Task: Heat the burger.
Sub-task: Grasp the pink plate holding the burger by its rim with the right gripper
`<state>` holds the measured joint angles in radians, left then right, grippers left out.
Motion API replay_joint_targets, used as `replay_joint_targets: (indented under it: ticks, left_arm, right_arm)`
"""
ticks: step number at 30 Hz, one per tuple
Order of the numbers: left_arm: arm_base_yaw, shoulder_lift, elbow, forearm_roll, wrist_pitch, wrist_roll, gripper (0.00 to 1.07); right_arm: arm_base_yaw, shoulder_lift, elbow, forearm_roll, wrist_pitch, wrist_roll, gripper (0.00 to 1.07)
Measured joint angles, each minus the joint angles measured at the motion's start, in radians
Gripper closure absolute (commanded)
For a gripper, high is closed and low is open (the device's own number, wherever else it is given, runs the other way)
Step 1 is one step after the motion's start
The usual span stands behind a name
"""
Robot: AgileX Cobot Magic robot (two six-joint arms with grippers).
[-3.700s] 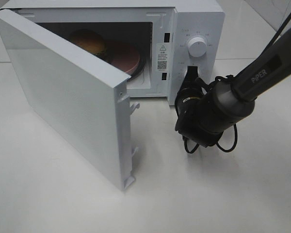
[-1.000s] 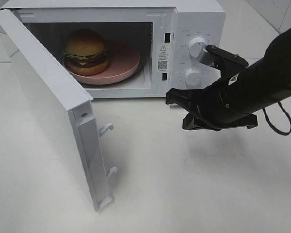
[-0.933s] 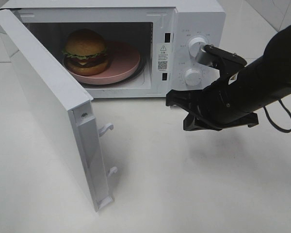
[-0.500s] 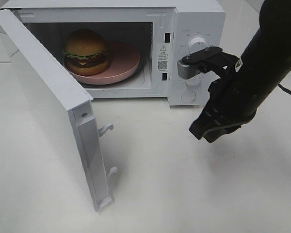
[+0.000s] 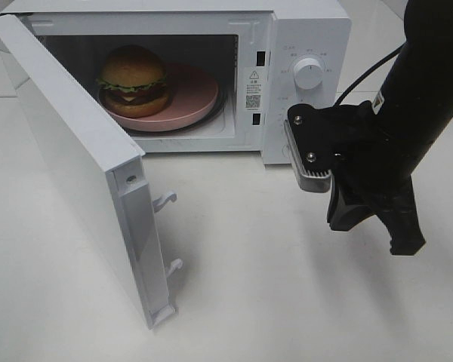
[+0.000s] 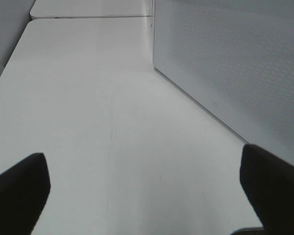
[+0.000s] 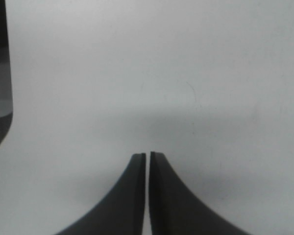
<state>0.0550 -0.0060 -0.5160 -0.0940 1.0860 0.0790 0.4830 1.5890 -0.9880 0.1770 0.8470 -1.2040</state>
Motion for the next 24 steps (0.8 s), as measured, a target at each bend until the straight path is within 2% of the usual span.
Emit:
replay_joint_targets:
  ticks: [5, 9, 15, 17, 18, 20, 21, 22, 23, 24]
  left_arm:
    - [0.000, 0.000, 0.000, 0.000, 0.000, 0.000, 0.09]
    - [0.000, 0.000, 0.000, 0.000, 0.000, 0.000, 0.09]
    - [0.000, 0.000, 0.000, 0.000, 0.000, 0.000, 0.09]
    - [0.000, 0.000, 0.000, 0.000, 0.000, 0.000, 0.09]
    - [0.000, 0.000, 0.000, 0.000, 0.000, 0.000, 0.09]
    - [0.000, 0.000, 0.000, 0.000, 0.000, 0.000, 0.09]
    - [0.000, 0.000, 0.000, 0.000, 0.000, 0.000, 0.09]
    - [0.000, 0.000, 0.000, 0.000, 0.000, 0.000, 0.09]
    - [0.000, 0.000, 0.000, 0.000, 0.000, 0.000, 0.09]
    - [0.000, 0.000, 0.000, 0.000, 0.000, 0.000, 0.09]
  right_arm:
    - [0.000, 0.000, 0.000, -0.001, -0.004, -0.169, 1.00]
    - [0.000, 0.000, 0.000, -0.001, -0.021, -0.205, 0.98]
    - [0.000, 0.000, 0.000, -0.001, -0.066, -0.229, 0.89]
    - [0.000, 0.000, 0.000, -0.002, -0.081, -0.232, 0.79]
    - [0.000, 0.000, 0.000, -0.002, -0.081, -0.232, 0.79]
    - [0.024, 0.000, 0.000, -0.004, -0.133, -0.222, 0.55]
    - [0.024, 0.000, 0.000, -0.004, -0.133, -0.222, 0.55]
    - [0.034, 0.000, 0.000, -0.006, -0.156, -0.213, 0.47]
    - [0.052, 0.000, -0.001, -0.006, -0.201, -0.181, 0.31]
    - [0.052, 0.000, -0.001, -0.006, -0.201, -0.181, 0.31]
